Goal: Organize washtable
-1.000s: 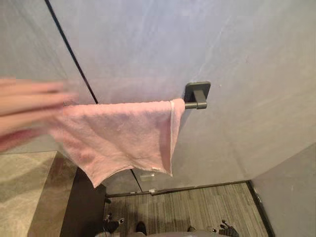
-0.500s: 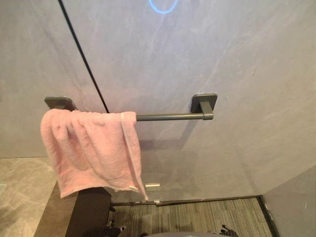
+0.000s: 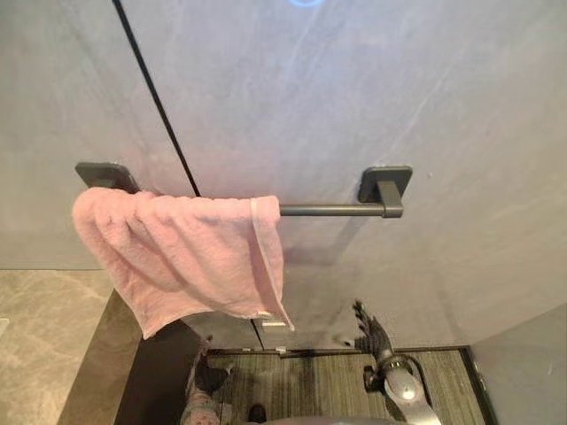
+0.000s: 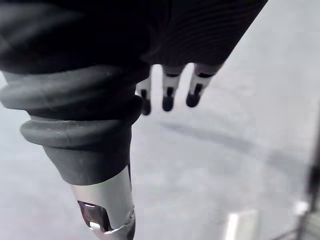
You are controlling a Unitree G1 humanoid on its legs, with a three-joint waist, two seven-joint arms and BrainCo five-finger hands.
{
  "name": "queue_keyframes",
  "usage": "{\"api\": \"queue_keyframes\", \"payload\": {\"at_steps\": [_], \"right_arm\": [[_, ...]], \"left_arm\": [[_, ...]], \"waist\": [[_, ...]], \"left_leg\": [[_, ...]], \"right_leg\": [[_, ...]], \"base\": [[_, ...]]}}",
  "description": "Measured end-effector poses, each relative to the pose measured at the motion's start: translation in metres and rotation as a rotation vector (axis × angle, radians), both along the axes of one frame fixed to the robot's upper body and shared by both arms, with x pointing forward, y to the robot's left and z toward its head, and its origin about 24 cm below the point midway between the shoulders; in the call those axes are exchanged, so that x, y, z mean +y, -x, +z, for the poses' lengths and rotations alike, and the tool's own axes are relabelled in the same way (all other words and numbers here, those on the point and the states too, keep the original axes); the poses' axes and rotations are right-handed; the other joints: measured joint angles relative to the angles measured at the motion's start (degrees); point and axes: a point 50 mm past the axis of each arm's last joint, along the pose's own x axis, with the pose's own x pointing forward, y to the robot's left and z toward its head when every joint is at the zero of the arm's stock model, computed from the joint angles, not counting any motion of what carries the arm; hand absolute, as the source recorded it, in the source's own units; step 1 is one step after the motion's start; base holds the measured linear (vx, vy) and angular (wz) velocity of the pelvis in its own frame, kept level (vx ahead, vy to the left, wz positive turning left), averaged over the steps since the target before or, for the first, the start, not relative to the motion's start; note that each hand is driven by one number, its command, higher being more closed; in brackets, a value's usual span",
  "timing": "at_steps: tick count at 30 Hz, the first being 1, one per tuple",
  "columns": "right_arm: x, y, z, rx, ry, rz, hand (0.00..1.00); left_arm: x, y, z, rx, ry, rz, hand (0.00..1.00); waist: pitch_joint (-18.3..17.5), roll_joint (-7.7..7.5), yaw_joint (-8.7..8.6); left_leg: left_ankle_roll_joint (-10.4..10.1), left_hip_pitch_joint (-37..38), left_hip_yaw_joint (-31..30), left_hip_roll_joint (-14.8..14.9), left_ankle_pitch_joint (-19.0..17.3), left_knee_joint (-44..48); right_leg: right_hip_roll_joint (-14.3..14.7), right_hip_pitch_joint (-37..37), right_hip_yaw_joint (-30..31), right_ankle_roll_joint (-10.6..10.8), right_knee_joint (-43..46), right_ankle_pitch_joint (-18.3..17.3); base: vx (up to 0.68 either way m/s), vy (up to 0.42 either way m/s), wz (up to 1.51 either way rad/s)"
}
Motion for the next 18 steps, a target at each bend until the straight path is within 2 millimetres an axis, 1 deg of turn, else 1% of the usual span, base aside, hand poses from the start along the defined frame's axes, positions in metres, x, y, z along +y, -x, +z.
{"api": "queue_keyframes", "payload": {"at_steps": [1, 2, 5, 6, 7, 8, 9, 10, 11, 12, 13, 14, 15, 17, 18], "right_arm": [[0.002, -0.002, 0.008, -0.039, -0.008, 0.009, 0.0], [0.008, 0.001, 0.02, -0.087, -0.039, 0.036, 0.0], [0.012, 0.003, 0.025, -0.102, -0.065, 0.057, 0.0], [0.017, 0.004, 0.031, -0.123, -0.08, 0.078, 0.0], [0.022, 0.003, 0.038, -0.154, -0.1, 0.103, 0.0], [0.025, 0.003, 0.042, -0.173, -0.113, 0.114, 0.0], [0.031, 0.001, 0.054, -0.233, -0.134, 0.141, 0.0], [0.033, 0.0, 0.058, -0.256, -0.141, 0.152, 0.0], [0.039, -0.003, 0.068, -0.301, -0.166, 0.175, 0.0], [0.042, -0.004, 0.07, -0.313, -0.178, 0.18, 0.0], [0.046, -0.007, 0.082, -0.364, -0.217, 0.192, 0.0], [0.047, -0.014, 0.091, -0.407, -0.224, 0.205, 0.0], [0.047, -0.015, 0.094, -0.416, -0.233, 0.197, 0.0], [0.048, -0.017, 0.096, -0.424, -0.248, 0.191, 0.0], [0.053, -0.02, 0.102, -0.447, -0.263, 0.206, 0.0]], "left_arm": [[0.0, -0.001, 0.011, -0.051, -0.015, -0.003, 0.0], [-0.005, -0.002, 0.042, -0.201, -0.028, -0.023, 0.0], [-0.015, -0.007, 0.063, -0.311, -0.014, -0.066, 0.0], [-0.022, -0.009, 0.07, -0.348, 0.002, -0.105, 0.0], [-0.029, -0.012, 0.075, -0.382, 0.012, -0.141, 0.0], [-0.032, -0.013, 0.078, -0.399, 0.014, -0.156, 0.0], [-0.038, -0.016, 0.087, -0.448, 0.022, -0.188, 0.0], [-0.039, -0.016, 0.091, -0.466, 0.018, -0.193, 0.0], [-0.036, -0.015, 0.101, -0.504, 0.0, -0.189, 0.0], [-0.036, -0.014, 0.106, -0.521, -0.006, -0.185, 0.0], [-0.03, -0.016, 0.124, -0.596, -0.042, -0.178, 0.0], [-0.025, -0.017, 0.144, -0.693, -0.076, -0.138, 0.0], [-0.023, -0.017, 0.151, -0.728, -0.09, -0.126, 0.0], [-0.022, -0.017, 0.158, -0.758, -0.099, -0.111, 0.0], [-0.021, -0.016, 0.163, -0.787, -0.09, -0.09, 0.0]], "waist": [[0.0, -0.13, 0.02], [0.3, -0.47, 0.02], [0.5, -0.66, 0.19], [0.8, -0.49, 0.27], [0.9, -0.38, 0.77], [0.9, -0.4, 1.15], [1.1, -0.29, 1.43], [1.2, -0.13, 1.38], [1.5, 0.26, 1.44], [1.7, 0.66, 1.45], [2.4, -0.44, 1.46], [3.1, 0.13, 1.52], [3.5, 0.87, 1.49], [3.6, 1.42, 1.5], [3.7, 1.33, 1.56]], "left_leg": [[0.0, 0.0, -0.1, 0.0, 0.0, 0.0], [0.0, 0.1, -1.1, 0.0, 0.0, 0.0], [0.0, 0.1, -2.3, 0.2, -0.1, 0.0], [0.1, 0.1, -3.0, 0.2, -0.1, 0.0], [0.3, 0.1, -3.6, 0.1, -0.2, 0.0], [0.3, 0.1, -3.9, 0.1, -0.3, 0.0], [0.6, -0.1, -5.1, 0.0, -0.5, 0.0], [0.4, -0.2, -5.6, 0.0, -0.7, 0.0], [0.4, -0.3, -6.6, -0.1, -0.6, 0.0], [0.4, -0.7, -7.1, -0.2, -0.6, 0.0], [0.6, -1.7, -8.9, -1.7, -0.4, 1.6], [0.4, -2.5, -10.9, -2.3, -0.1, 3.0], [0.5, -3.4, -12.2, -2.5, 0.1, 3.8], [0.1, -3.8, -13.0, -2.5, 0.6, 3.9], [0.0, -4.3, -14.4, -2.7, 0.8, 4.5]], "right_leg": [[0.0, 0.0, 0.0, 0.0, 0.0, 0.0], [0.0, 0.6, -0.3, 0.1, 0.1, 0.1], [0.1, 0.9, -1.3, 0.2, 0.9, 0.1], [0.1, 0.9, -1.7, 0.2, 1.7, 0.1], [0.0, 0.9, -2.1, 0.2, 2.2, 0.1], [-0.1, 0.9, -2.4, 0.2, 2.3, 0.1], [-0.4, 1.0, -3.2, 0.4, 3.0, 0.0], [-0.4, 1.0, -3.4, 0.5, 3.4, -0.1], [-0.5, 1.0, -4.1, 0.6, 4.3, -0.3], [-0.5, 1.0, -4.6, 0.5, 4.5, -0.5], [-2.0, 1.0, -6.0, 0.6, 5.9, -3.6], [-2.2, 0.9, -7.8, 0.3, 7.8, -4.7], [-2.2, 0.9, -9.0, 0.2, 8.2, -4.9], [-2.2, 0.9, -10.0, 0.0, 8.3, -5.1], [-2.2, 1.4, -11.5, -0.3, 8.8, -5.4]], "base": [[0.1, -0.019, 0.14], [0.08, -0.017, 0.2], [0.02, -0.008, 0.23], [-0.03, 0.001, 0.28], [-0.04, 0.008, 0.24], [-0.06, 0.011, 0.28], [-0.07, 0.005, 0.3], [-0.08, 0.005, 0.41], [-0.08, 0.004, 0.28], [-0.11, -0.017, 0.54], [-0.15, -0.047, 0.76], [-0.15, -0.055, 0.96], [-0.11, -0.041, 0.68], [-0.06, -0.028, 0.42], [-0.03, -0.035, 0.44]]}}
